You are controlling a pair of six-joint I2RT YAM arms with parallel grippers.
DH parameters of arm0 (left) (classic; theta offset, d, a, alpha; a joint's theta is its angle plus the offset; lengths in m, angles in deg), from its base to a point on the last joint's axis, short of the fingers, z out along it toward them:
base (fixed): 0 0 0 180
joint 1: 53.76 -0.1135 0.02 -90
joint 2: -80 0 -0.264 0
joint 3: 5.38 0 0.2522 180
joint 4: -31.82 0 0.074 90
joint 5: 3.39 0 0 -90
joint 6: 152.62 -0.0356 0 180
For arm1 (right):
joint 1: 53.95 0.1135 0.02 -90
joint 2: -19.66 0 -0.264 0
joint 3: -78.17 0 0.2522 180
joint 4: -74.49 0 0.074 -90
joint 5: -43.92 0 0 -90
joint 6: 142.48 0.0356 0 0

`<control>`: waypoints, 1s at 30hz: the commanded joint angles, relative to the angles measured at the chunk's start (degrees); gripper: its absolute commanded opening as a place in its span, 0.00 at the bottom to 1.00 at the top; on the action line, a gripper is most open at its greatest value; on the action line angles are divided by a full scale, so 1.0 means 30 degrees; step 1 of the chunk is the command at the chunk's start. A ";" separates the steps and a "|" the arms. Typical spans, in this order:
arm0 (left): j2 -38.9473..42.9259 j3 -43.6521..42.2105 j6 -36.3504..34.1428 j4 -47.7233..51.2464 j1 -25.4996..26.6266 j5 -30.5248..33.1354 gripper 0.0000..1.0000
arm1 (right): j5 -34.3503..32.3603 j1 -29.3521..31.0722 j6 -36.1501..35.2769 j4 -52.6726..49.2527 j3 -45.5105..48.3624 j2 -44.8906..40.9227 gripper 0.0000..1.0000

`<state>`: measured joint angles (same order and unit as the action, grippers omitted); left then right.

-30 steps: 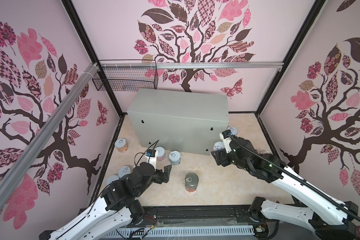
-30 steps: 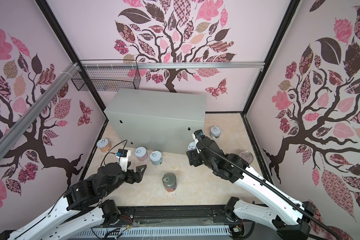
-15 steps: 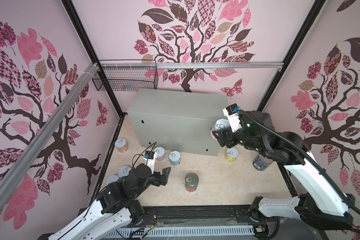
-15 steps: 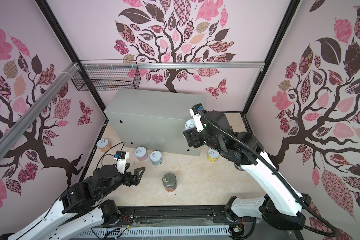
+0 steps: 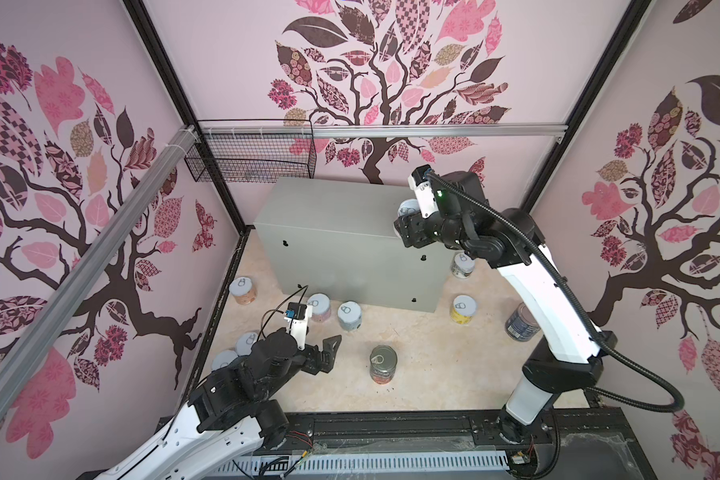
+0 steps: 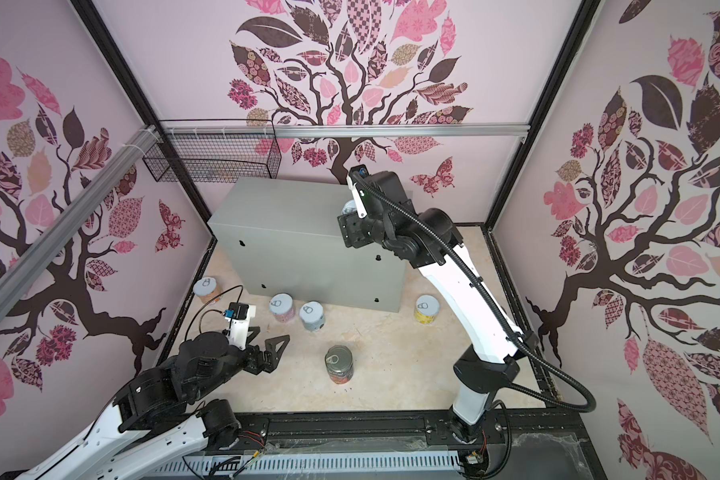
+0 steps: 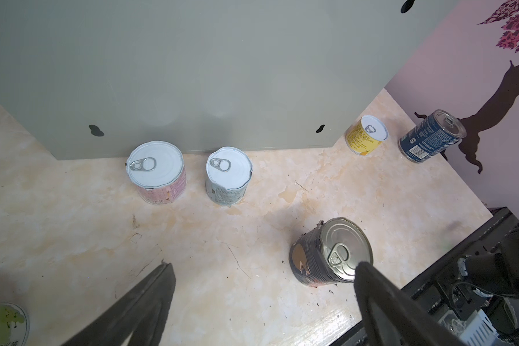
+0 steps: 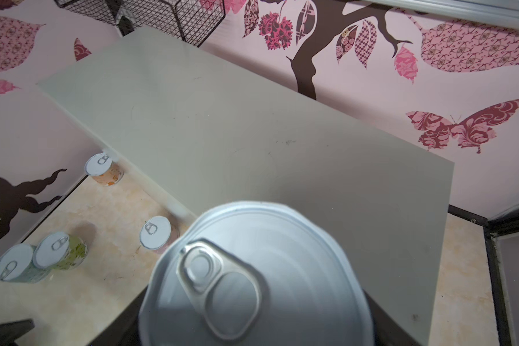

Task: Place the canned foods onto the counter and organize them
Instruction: 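Carry the can with the right gripper up over the grey cabinet top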

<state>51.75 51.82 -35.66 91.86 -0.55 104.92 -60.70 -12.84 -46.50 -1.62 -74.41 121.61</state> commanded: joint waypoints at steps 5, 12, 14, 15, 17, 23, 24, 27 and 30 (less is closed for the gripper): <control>0.0049 -0.0168 -0.0284 -0.0461 0.0105 -0.0528 0.97 | 0.0644 -0.1751 0.0087 0.0441 -0.3853 0.3402 0.37; -0.0124 -0.0198 -0.0344 -0.0645 0.0105 -0.0837 0.97 | 0.0449 -0.2473 -0.0289 0.1211 -0.3714 0.4551 0.38; -0.0213 -0.0201 -0.0381 -0.0656 0.0105 -0.0863 0.97 | 0.0501 -0.2535 -0.0399 0.1299 -0.3729 0.4858 0.40; -0.0223 -0.0213 -0.0400 -0.0653 0.0105 -0.0909 0.97 | 0.0529 -0.2560 -0.0458 0.1351 -0.3730 0.4998 0.43; -0.0203 -0.0213 -0.0403 -0.0654 0.0105 -0.0898 0.97 | 0.0732 -0.2624 -0.0462 0.1409 -0.3713 0.5237 0.49; 0.0011 -0.0070 -0.0434 -0.0431 0.0105 -0.0516 0.97 | 0.1608 -0.2771 -0.0337 0.2103 -0.3526 0.5691 0.63; 0.0067 -0.0066 -0.0477 -0.0435 0.0105 -0.0505 0.97 | 0.1644 -0.2761 -0.0402 0.2199 -0.3484 0.5763 0.65; 0.0432 0.0051 -0.0799 -0.0595 0.0105 -0.0769 0.98 | 0.1998 -0.2886 -0.0476 0.2405 -0.3485 0.5917 0.71; 0.0772 0.0281 -0.1020 -0.0645 0.0105 -0.0871 0.98 | 0.2573 -0.3014 -0.0469 0.2601 -0.3473 0.5862 0.77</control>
<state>53.04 51.80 -37.21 91.09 -0.47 102.82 -55.30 -21.46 -47.61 6.38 -83.72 136.91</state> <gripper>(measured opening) 0.979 0.774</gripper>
